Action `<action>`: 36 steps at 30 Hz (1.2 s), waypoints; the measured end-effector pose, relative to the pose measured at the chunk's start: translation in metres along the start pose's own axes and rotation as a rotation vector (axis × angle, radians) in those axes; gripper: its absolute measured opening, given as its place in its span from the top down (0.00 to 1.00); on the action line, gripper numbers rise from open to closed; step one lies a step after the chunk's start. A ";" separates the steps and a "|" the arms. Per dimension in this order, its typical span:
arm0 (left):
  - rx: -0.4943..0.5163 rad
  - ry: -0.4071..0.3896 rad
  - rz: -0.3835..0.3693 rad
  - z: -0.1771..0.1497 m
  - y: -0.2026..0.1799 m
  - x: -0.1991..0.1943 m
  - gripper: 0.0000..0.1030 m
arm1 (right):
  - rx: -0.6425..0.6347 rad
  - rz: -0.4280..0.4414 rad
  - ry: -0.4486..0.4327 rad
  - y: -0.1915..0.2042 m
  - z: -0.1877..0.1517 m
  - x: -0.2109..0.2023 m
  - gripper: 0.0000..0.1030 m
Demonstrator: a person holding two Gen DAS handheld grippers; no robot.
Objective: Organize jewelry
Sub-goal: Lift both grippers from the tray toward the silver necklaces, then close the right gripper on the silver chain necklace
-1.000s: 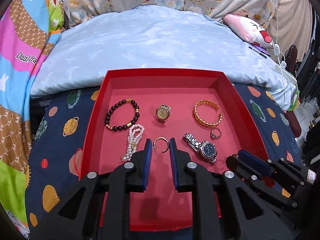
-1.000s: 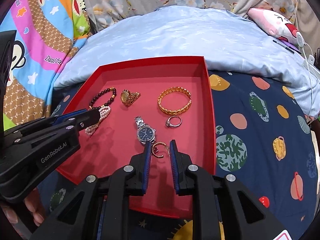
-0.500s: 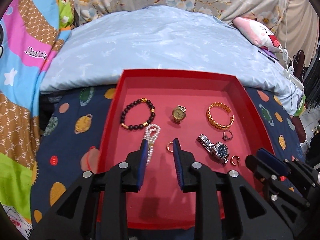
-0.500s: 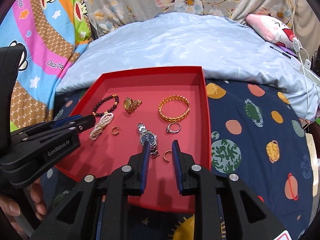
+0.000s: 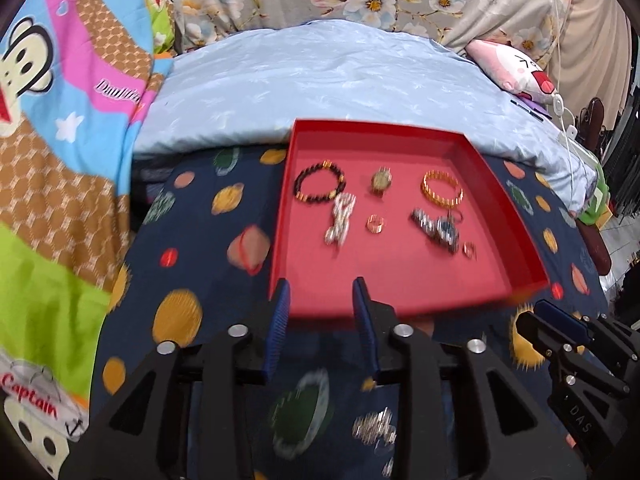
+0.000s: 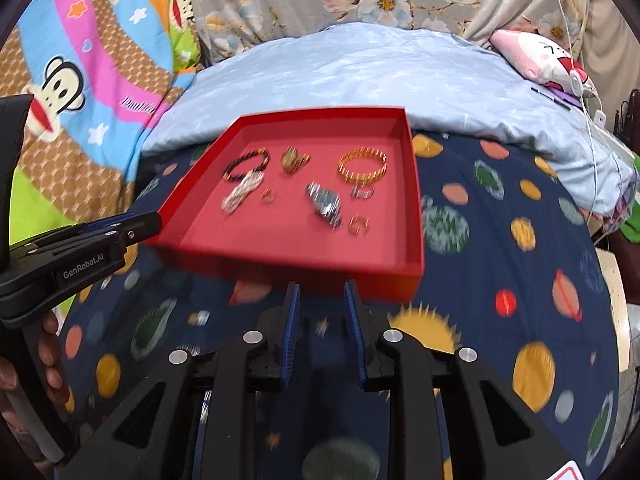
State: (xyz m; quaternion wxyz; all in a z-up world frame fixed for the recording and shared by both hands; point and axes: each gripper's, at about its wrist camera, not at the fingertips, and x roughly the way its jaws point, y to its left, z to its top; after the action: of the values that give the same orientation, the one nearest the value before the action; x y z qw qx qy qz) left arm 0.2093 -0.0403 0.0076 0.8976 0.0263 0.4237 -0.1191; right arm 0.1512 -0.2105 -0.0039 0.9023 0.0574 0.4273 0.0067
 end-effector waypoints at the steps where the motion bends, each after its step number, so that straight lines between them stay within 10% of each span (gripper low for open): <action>1: -0.004 0.007 0.001 -0.006 0.002 -0.003 0.69 | 0.002 0.008 0.011 0.003 -0.008 -0.003 0.78; 15: -0.025 0.100 -0.006 -0.086 0.019 -0.021 0.69 | -0.071 0.090 0.114 0.064 -0.062 0.009 0.81; 36: -0.017 0.127 -0.082 -0.099 0.008 -0.020 0.69 | -0.036 0.042 0.116 0.055 -0.066 0.012 1.00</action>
State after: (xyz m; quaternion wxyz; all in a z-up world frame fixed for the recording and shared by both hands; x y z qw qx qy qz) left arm 0.1238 -0.0143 -0.0406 0.8635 0.0090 0.4814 -0.1502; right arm 0.1098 -0.1484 -0.0486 0.8766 0.0495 0.4772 0.0367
